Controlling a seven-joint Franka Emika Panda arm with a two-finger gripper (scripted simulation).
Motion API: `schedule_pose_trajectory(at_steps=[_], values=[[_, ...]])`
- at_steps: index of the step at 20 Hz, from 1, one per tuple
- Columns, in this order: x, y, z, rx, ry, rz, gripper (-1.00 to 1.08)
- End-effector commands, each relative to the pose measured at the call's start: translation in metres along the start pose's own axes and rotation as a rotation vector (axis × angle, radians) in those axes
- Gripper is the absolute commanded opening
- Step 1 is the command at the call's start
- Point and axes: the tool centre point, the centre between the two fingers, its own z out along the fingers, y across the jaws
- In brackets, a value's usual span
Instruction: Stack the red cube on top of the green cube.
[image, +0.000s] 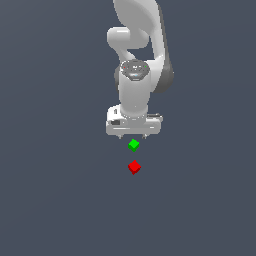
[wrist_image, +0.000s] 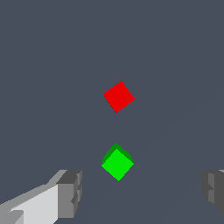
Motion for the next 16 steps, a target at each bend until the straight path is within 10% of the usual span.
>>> schedule_pose_trajectory(at_steps=[1,16], values=[[0.0,0.0,0.0,0.0,0.0,0.0,1.0],[0.018,0.003,0.025,-0.001,0.0,-0.157,1.0]])
